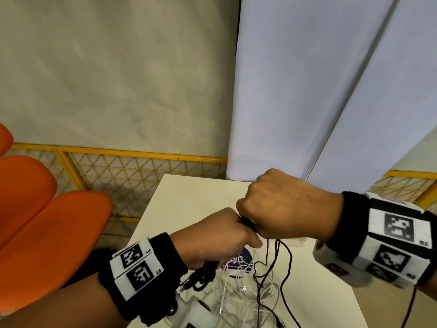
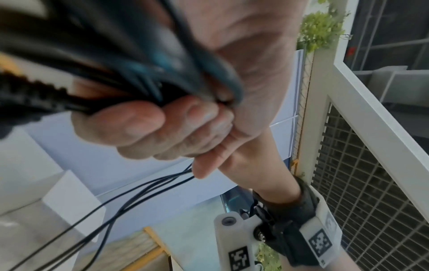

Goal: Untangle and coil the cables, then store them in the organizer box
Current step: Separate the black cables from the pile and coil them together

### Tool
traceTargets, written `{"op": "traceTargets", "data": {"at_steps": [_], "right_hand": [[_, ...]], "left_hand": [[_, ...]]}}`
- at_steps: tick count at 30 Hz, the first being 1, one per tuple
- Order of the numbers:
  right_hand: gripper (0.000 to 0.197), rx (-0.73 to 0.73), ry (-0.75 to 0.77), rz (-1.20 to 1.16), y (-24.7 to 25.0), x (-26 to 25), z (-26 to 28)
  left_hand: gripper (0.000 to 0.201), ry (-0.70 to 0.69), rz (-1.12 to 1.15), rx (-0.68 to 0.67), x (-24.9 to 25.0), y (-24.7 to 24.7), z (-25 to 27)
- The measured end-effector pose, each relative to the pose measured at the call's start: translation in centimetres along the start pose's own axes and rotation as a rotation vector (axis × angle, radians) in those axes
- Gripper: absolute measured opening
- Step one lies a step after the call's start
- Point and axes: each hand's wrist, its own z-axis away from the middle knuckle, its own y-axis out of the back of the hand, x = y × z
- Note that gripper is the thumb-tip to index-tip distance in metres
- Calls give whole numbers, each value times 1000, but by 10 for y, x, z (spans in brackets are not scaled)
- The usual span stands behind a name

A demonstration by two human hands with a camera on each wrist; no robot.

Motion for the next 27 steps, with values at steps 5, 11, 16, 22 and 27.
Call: {"op": "traceTargets", "data": {"at_steps": [5, 11, 16, 22, 27], "right_hand": [[24, -27, -181, -255, 5, 8, -2], [28, -36, -393, -864, 7, 23, 8], [36, 13, -447, -1043, 0, 19, 13], [40, 278, -641, -1151, -10, -3, 6], [44, 485, -835, -1632, -6, -19, -9]], "left_hand": [[53, -17, 28, 101, 0, 3, -2], [43, 18, 54, 266, -4, 15, -3], [43, 25, 58, 320, -2, 16, -5], [46, -56, 67, 492, 10, 9, -9], [41, -192, 25, 567, 20, 6, -10]]}}
